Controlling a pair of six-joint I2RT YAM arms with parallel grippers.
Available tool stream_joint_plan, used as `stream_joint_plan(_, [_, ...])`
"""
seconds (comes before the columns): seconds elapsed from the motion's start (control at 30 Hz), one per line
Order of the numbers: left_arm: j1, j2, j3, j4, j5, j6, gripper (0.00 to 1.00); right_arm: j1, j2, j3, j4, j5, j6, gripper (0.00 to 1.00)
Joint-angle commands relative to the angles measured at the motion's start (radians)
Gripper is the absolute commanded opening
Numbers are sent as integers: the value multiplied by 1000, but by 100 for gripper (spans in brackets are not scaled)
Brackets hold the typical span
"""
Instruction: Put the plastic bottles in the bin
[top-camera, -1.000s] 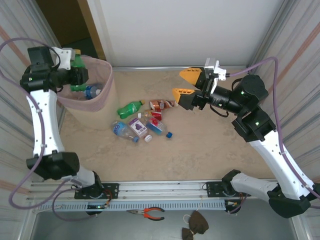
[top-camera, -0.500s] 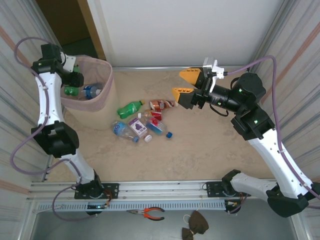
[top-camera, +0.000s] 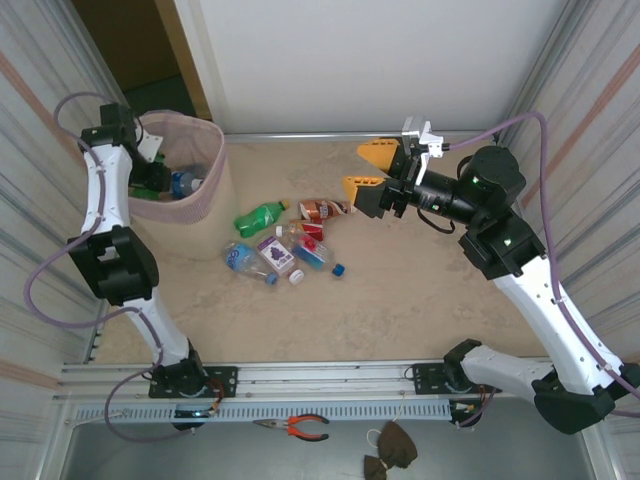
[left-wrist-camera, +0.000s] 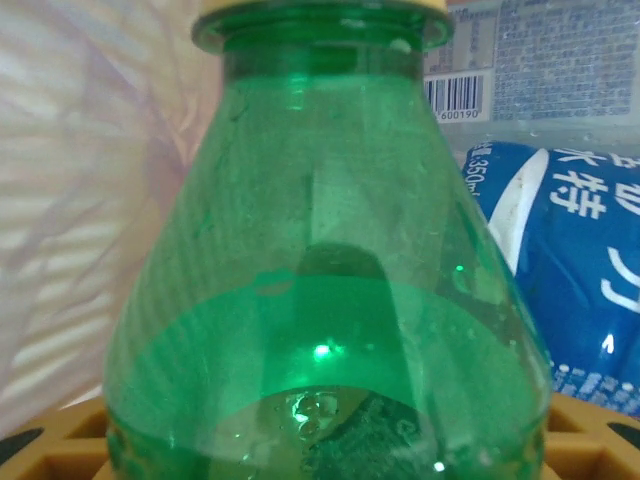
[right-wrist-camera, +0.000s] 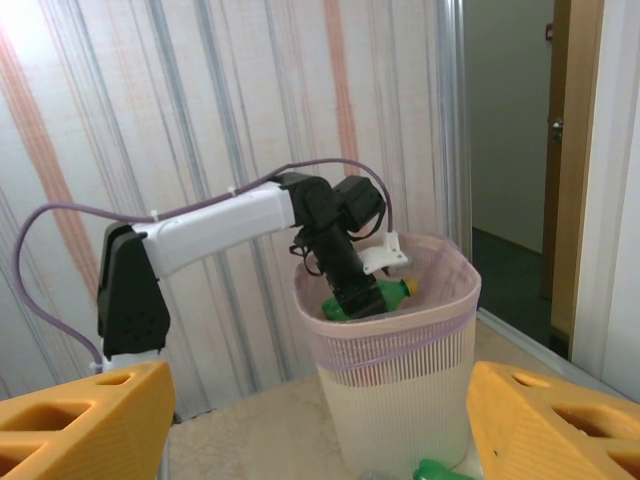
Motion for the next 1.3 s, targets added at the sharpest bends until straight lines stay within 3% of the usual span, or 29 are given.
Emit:
stream_joint_plan(0.0, [0, 45, -49, -57, 69, 13, 51, -6, -1, -11, 33, -4, 17, 76])
stream_joint_plan(0.33, [-26, 121, -72, -116, 128, -16, 63, -8, -8, -14, 27, -1, 10, 76])
stream_joint_plan(0.57, [-28, 46, -54, -93, 107, -53, 74, -8, -13, -11, 27, -1, 11, 76])
stream_joint_plan(0.87, [-29, -86, -13, -37, 166, -83, 84, -8, -19, -12, 25, -3, 14, 76])
stream_joint_plan(1.27, [-28, -192, 36, -14, 276, -128, 85, -8, -35, -21, 7, 9, 6, 76])
